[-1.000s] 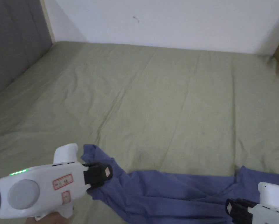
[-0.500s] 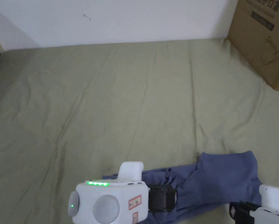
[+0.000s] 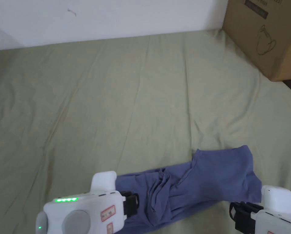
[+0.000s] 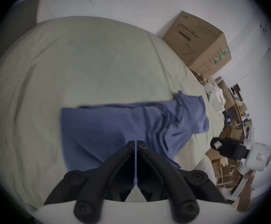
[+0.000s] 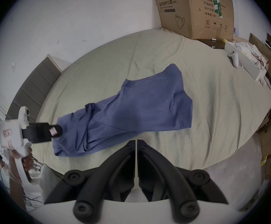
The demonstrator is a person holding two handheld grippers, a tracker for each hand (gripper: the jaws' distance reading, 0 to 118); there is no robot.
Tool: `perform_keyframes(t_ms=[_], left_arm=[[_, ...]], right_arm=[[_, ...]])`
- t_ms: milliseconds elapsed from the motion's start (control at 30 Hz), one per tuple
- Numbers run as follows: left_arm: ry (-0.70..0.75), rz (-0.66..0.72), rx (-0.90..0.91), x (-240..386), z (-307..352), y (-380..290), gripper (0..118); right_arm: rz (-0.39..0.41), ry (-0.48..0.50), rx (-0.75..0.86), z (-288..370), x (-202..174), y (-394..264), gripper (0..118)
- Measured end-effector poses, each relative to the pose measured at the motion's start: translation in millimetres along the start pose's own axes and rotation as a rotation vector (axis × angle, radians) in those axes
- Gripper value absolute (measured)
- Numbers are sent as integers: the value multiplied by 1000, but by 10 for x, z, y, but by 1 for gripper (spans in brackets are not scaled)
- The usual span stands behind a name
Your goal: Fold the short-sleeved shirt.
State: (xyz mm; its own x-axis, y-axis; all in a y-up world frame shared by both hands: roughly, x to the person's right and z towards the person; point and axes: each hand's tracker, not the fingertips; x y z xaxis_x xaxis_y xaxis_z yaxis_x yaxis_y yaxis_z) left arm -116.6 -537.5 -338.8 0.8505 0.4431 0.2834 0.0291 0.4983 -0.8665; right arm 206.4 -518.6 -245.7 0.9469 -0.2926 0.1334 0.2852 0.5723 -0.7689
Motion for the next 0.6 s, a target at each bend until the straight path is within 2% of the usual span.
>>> perform_keyframes(t_ms=[100,200,267,400,533,600], left_arm=[[-52,-23,-37,196,-184,-31,2],[4,-58,-138,318,-470,-103,1],[-19,-53,-119,418,-482,-138,1],[-200,-64,-91,569,-347,-84,1],[-149,-57,-28,403,-94,-35,1],[-130,10,36,157,105,-31,3]], right_arm=[[8,8,5,-17,39,-53,2],[24,5,9,51,-82,-13,2],[15,17,15,100,-101,-10,2],[10,30,25,139,-135,4,2],[37,21,25,155,-205,23,2],[39,29,28,176,-218,23,2]])
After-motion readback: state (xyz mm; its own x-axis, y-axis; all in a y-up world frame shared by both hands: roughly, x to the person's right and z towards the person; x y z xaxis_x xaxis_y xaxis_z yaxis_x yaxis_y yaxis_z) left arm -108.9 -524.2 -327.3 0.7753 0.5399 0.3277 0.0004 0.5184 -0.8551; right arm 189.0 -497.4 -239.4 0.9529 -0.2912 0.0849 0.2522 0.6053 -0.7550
